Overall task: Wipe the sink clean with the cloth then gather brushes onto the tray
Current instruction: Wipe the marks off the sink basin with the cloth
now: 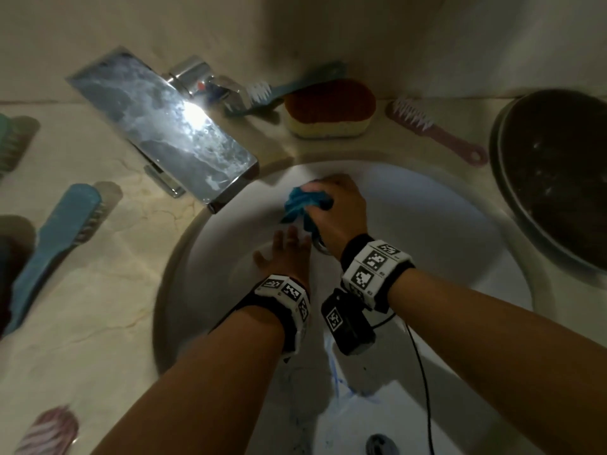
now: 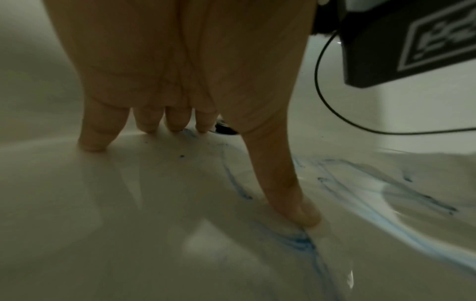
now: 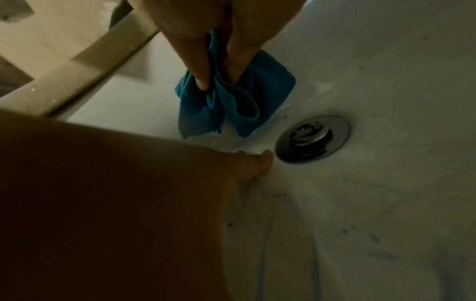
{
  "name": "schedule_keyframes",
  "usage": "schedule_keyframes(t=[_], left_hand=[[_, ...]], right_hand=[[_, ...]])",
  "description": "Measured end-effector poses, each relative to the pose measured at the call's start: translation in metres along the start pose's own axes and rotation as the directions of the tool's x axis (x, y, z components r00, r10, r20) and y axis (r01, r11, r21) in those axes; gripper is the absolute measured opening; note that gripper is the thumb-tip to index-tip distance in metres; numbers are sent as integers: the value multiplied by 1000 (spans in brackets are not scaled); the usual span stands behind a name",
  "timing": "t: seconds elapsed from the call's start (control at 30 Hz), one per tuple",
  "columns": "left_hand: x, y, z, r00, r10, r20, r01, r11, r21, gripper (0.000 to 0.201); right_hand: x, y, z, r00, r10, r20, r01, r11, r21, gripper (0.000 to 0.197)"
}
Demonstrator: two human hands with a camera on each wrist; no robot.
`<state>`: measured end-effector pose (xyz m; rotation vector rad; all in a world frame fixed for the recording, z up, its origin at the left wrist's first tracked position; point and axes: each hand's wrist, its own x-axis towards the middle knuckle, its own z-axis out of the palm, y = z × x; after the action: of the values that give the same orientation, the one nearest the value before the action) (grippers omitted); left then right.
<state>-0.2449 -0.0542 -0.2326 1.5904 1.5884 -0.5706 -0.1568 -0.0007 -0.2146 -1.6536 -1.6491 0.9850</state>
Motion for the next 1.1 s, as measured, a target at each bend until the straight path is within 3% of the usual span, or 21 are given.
schedule_keyframes(t=[0.13,0.23,0.3,0.4,0.47,0.5,0.57,0.63,0.67,0.73,0.77,0.83,0.93,1.0,1.1], left_hand=[[-4,1,1,1000,3,-22,-3,1000,-18,85],[-5,1,2,998,-3,-58,2,1000,-13,83],[-6,1,0,999,-3,-35,3,1000,-8,82],[-12,-2,-2,999,19,-31,-19,1000,25,88],[-16,-5,-1,999,43,-7,-42,993,113,110],[-19,-7,-1,999,46,-10,-44,989,143,112],[-23,-7,-6,991,74,-108,-59,989,138,84],[-26,-4,-15,944,149,-296,-118,986,119,54],[-24,-2,-17,898,205,-388,-168,977,128,49],[-15,4,-19,803,325,-500,-274,946,176,52],[-10,7,-19,786,366,-497,-303,930,207,55],[0,10,-17,820,384,-425,-301,920,251,58],[12,4,-14,886,315,-339,-233,936,262,56],[14,-2,-15,899,274,-341,-172,938,300,52],[9,-4,-19,879,249,-406,-93,926,367,43]], right_hand=[[-3,4,-7,992,-40,124,43,999,-28,39],[-8,10,-26,955,32,296,-52,997,61,51],[-10,15,-38,946,86,313,-98,995,23,51],[-10,25,-54,955,123,270,-65,974,-216,47],[-9,30,-62,919,168,356,6,898,-440,50],[-8,33,-66,884,218,414,53,833,-551,54],[-9,40,-70,816,325,477,135,696,-705,68],[-10,48,-71,781,387,490,188,603,-775,82],[-10,52,-70,769,404,496,201,583,-787,87],[-12,58,-68,751,423,507,211,573,-792,94],[-13,60,-67,743,429,513,212,576,-789,96],[-13,63,-67,733,428,529,226,580,-783,97],[-13,68,-68,725,424,544,239,585,-775,98],[-12,70,-67,720,417,554,242,597,-764,99],[-11,70,-67,719,410,561,241,609,-755,99]])
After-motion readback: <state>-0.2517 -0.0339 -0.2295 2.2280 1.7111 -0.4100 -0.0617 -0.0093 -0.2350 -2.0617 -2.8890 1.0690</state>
